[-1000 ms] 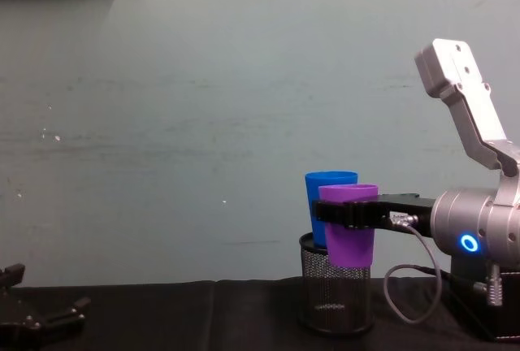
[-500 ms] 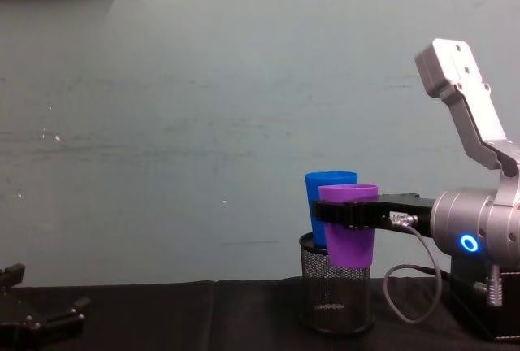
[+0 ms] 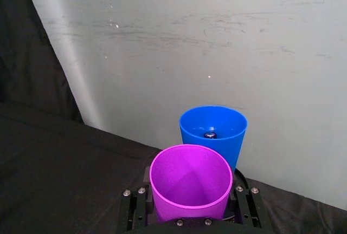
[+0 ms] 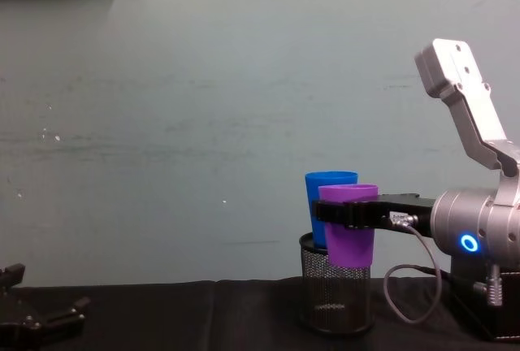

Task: Pick up one cup with a gripper and tap it against the other cup.

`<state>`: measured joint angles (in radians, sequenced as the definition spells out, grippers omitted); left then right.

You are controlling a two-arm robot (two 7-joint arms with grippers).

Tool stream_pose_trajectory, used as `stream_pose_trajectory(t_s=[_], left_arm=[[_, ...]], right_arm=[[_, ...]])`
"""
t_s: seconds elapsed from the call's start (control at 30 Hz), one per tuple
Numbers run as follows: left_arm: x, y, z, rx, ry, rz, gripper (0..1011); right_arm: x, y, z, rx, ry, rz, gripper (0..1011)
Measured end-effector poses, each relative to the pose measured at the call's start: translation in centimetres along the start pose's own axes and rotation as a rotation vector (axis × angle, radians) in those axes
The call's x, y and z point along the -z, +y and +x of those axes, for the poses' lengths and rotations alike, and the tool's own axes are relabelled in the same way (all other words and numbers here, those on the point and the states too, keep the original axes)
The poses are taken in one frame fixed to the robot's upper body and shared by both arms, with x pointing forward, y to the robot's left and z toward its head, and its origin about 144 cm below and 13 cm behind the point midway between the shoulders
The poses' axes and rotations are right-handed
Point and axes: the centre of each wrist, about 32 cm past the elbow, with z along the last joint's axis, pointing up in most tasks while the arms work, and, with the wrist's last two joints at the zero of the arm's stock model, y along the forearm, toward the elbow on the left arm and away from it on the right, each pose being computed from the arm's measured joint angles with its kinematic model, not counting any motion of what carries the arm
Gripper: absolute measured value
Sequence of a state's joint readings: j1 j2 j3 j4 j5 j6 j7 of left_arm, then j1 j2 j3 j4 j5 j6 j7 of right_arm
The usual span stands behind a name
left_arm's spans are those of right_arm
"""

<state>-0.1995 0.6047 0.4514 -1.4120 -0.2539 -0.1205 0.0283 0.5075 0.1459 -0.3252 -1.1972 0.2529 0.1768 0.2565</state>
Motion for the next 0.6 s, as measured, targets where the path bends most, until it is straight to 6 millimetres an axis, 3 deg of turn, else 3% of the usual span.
stream_pose_trajectory(t_s=[0.6], left_arm=[[0.00, 0.00, 0.00, 0.000, 0.000, 0.000, 1000]], right_arm=[[0.00, 0.00, 0.00, 0.000, 0.000, 0.000, 734]])
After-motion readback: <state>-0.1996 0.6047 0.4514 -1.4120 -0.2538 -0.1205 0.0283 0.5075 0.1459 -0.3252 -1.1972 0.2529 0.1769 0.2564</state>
